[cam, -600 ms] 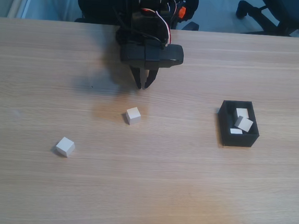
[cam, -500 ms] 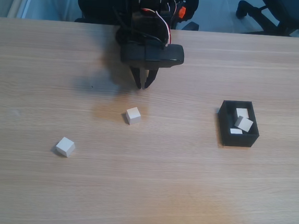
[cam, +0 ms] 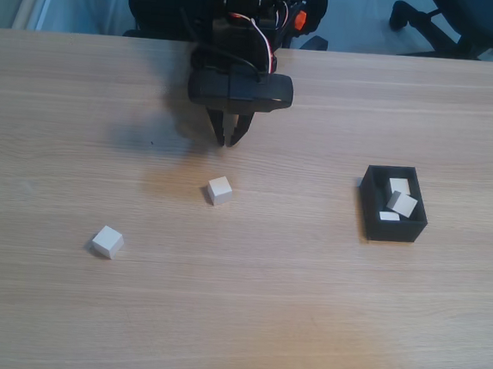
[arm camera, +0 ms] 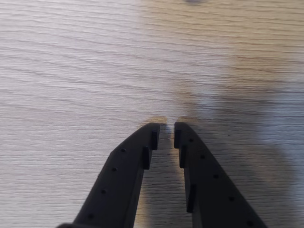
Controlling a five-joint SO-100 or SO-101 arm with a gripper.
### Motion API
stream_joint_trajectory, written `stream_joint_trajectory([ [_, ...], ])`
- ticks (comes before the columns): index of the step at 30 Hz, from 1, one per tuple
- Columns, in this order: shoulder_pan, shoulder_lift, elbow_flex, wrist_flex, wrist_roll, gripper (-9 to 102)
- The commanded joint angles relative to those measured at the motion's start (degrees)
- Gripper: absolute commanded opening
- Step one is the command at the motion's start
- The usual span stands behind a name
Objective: Pick blocks and place them in the box.
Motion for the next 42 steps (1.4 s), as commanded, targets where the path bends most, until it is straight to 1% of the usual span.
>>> stream_joint_trajectory([
  [1,0.0,1.6,3.5,4.3,-0.7,0],
  [7,-0.4,1.6,3.5,4.0,-2.3,0],
  [14,-0.2,1.6,3.4,2.8,-7.3,0],
  [20,0.5,0.4,0.0,1.7,-9.6,1],
  [24,-0.3,-4.2,-4.0,-1.8,-9.1,5],
  [29,-0.9,-11.8,-8.4,-8.4,-9.8,7],
  [40,1.7,-22.9,-15.5,-18.7,-21.4,8],
  [42,2.4,-25.0,-16.1,-21.6,-24.0,8],
])
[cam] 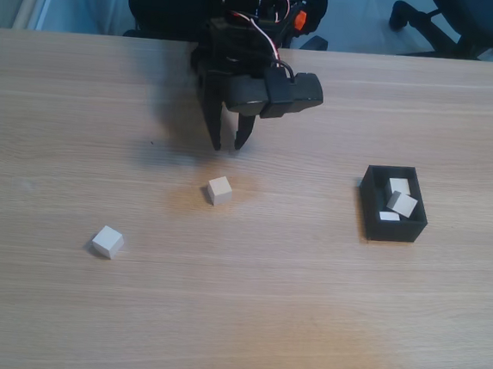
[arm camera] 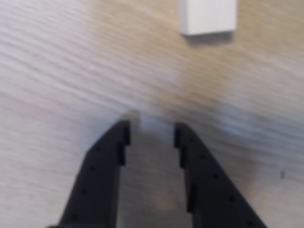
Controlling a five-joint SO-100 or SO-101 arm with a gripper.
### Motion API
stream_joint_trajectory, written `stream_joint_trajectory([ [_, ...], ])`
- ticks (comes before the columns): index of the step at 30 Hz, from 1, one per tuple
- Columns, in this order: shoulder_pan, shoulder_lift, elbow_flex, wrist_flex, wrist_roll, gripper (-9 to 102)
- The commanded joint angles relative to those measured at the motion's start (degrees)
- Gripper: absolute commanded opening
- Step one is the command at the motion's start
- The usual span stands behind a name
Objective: Pick blocks and place them in the box.
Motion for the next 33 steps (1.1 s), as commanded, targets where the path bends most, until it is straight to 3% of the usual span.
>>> stream_joint_trajectory([
  [1,1.1,-3.3,-3.7,-5.1,-4.7,8],
  [8,4.7,-14.0,-6.1,-14.9,-11.8,8],
  [14,8.6,-22.1,-9.4,-17.0,-16.3,10],
  [18,9.5,-24.5,-9.8,-18.7,-17.0,16],
  [33,7.6,-36.3,-14.7,-27.0,-16.3,17],
])
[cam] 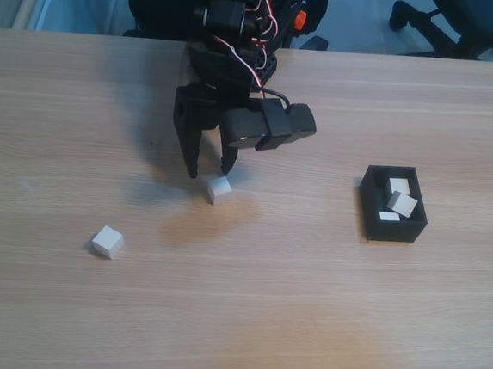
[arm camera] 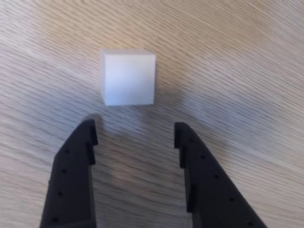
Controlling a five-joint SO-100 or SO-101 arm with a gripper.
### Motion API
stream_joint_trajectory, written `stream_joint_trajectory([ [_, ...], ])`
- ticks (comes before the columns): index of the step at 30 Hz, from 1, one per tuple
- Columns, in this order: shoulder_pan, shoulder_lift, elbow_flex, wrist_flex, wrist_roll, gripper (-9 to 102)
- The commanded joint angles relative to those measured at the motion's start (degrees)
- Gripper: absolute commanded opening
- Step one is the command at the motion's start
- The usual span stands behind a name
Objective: Pick blocks and place them in the box.
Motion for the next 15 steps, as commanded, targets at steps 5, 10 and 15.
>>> stream_joint_trajectory([
  [5,-1.3,-5.1,-5.7,-1.9,1.1,17],
  [10,-2.4,-8.6,-8.4,-2.4,3.1,17],
  [15,-3.2,-12.3,-10.5,-4.2,4.0,16],
])
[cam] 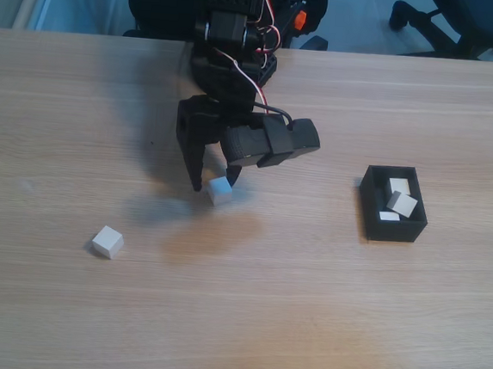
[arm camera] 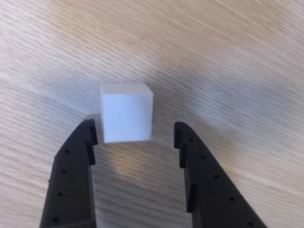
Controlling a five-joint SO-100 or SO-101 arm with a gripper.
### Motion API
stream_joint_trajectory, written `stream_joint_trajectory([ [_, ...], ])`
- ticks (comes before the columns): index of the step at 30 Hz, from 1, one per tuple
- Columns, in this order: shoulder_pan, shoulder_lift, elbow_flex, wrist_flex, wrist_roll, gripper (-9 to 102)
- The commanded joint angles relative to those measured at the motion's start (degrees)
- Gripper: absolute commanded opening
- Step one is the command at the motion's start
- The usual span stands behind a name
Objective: Pick blocks and place them in the box.
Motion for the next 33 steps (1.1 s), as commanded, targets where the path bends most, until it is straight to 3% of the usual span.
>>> stream_joint_trajectory([
  [1,-0.6,-1.5,-3.4,-1.5,0.6,16],
  [26,-3.7,-3.3,-4.7,-1.1,0.3,4],
  [33,-10.2,3.6,-5.7,3.3,4.8,3],
])
